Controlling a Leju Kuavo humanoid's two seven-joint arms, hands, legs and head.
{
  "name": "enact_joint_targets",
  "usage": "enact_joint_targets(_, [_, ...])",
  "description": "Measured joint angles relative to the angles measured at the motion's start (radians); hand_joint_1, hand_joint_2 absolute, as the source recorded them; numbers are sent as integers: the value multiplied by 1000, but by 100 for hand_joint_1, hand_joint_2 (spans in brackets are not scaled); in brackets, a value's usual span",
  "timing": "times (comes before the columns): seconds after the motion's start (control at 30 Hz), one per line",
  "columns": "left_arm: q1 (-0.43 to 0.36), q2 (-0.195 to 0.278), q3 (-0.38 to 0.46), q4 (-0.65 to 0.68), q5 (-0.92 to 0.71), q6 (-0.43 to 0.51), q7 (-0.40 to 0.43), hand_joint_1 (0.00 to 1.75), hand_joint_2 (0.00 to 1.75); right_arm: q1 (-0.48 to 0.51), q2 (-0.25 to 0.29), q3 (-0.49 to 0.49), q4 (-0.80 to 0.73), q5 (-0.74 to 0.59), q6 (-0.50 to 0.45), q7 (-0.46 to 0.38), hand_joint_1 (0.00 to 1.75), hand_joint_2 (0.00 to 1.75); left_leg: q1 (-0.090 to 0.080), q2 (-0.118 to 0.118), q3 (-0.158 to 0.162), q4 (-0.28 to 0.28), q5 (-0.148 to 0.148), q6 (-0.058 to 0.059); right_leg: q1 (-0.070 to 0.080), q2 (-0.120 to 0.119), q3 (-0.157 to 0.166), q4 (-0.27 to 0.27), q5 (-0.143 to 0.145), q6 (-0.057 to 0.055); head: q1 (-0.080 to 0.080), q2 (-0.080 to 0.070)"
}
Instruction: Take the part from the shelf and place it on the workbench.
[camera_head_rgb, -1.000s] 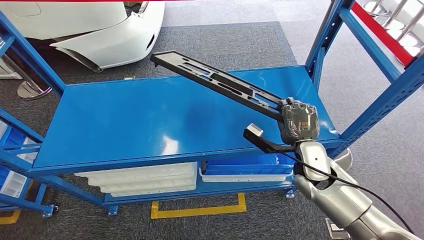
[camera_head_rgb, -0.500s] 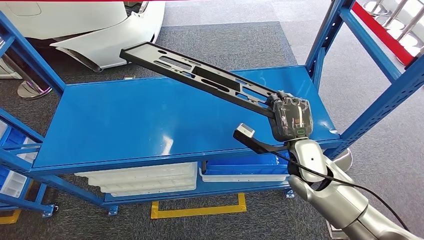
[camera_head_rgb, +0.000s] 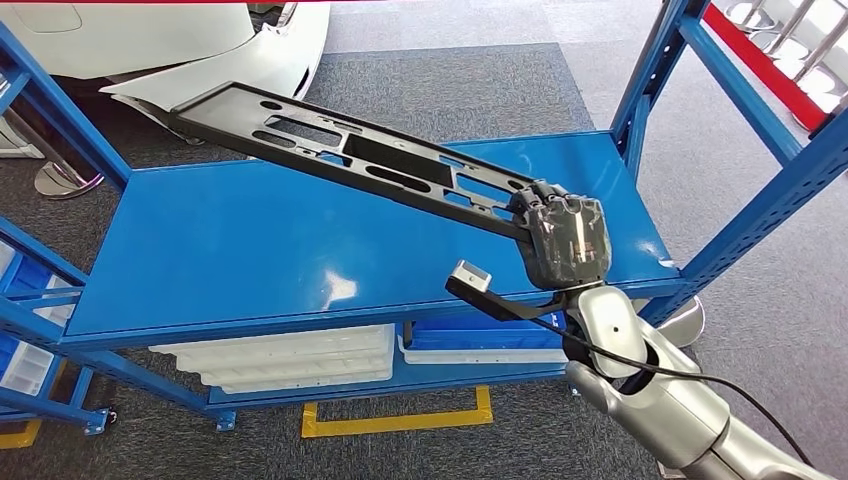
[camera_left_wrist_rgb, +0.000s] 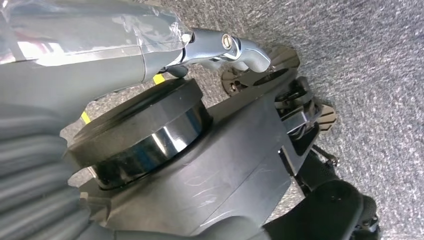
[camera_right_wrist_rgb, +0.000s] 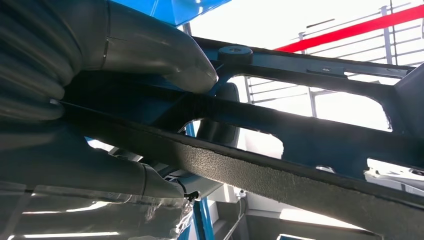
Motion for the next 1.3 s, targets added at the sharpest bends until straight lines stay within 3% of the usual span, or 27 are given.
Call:
enact_joint_targets(0.33, [1,-1,2,0,29,18,-8,0,175,19,1,0,-20,-57,19,-2,175,175,-2,0,-3,9,-4,7,-5,-1,0,-2,2,3,-7,0])
enact_joint_targets(0.5, [5,-1,6,0,38,19,-6,0,175,19,2,-1,-26,-88,22,-4,175,175,0,1,6,-18,17,24,-7,-2,2,-3,1,20,-10,0])
enact_joint_targets(0.57, [5,-2,8,0,39,20,-6,0,175,18,2,-2,-28,-93,22,-5,175,175,7,1,14,-40,31,30,-7,-1,-29,65,-42,26,0,0])
enact_joint_targets(0.63, [6,-2,9,0,42,20,-6,0,175,21,2,-2,-29,-98,22,-6,175,175,9,1,13,-42,34,32,-11,-1,-86,187,-97,33,14,0])
enact_joint_targets(0.67, [7,-2,9,0,43,21,-6,0,175,23,2,-2,-29,-101,22,-6,175,175,10,1,13,-41,33,30,-15,-1,-106,228,-106,37,20,0])
enact_joint_targets(0.7, [8,-2,9,0,44,22,-6,0,175,24,2,-2,-29,-104,22,-6,175,175,13,1,13,-38,31,27,-18,-1,-111,237,-97,42,25,0])
enact_joint_targets(0.73, [8,-2,9,0,44,23,-6,0,175,25,2,-2,-29,-107,22,-6,175,175,17,1,12,-33,27,22,-23,-2,-97,207,-70,47,29,0])
enact_joint_targets(0.8, [8,-1,10,0,44,24,-6,0,175,24,2,-2,-29,-113,21,-6,175,175,26,0,8,-15,13,4,-29,0,-40,87,-14,60,39,0])
enact_joint_targets(0.87, [6,0,10,1,43,26,-4,0,175,25,2,-2,-30,-117,20,-4,175,175,27,-1,-2,9,0,-15,-31,5,-12,22,0,54,47,0])
enact_joint_targets(1.0, [6,0,10,1,42,28,-2,0,175,27,2,-3,-32,-127,19,-1,175,175,28,-1,-10,28,-14,-33,-23,9,-23,31,-9,14,27,0])
enact_joint_targets(1.07, [5,0,10,1,43,30,-2,0,175,26,2,-3,-32,-134,20,-2,175,175,27,-1,-38,104,-65,-34,-20,8,-23,30,-7,4,14,0])
enact_joint_targets(1.13, [5,0,11,1,43,31,-2,0,175,26,2,-3,-32,-138,20,-3,175,175,20,0,-97,242,-134,-27,-12,6,-24,30,-5,-2,-3,0])
enact_joint_targets(1.17, [5,0,11,1,43,31,-2,0,175,26,2,-3,-32,-138,20,-3,175,175,15,-1,-122,297,-153,-21,-7,5,-25,30,-4,-5,-10,0])
enact_joint_targets(1.2, [6,0,11,1,43,31,-2,0,175,26,2,-3,-31,-139,21,-3,175,175,10,-1,-131,320,-153,-13,-1,5,-26,30,-3,-7,-15,0])
enact_joint_targets(1.23, [6,0,11,1,43,31,-1,0,175,26,2,-3,-31,-139,21,-3,175,175,3,-1,-123,304,-134,-2,5,5,-27,30,-2,-10,-19,0])
enact_joint_targets(1.3, [6,1,12,1,43,31,-1,0,175,26,2,-3,-32,-140,21,-3,175,175,-18,-1,-65,180,-70,32,14,5,-27,29,2,-15,-24,0])
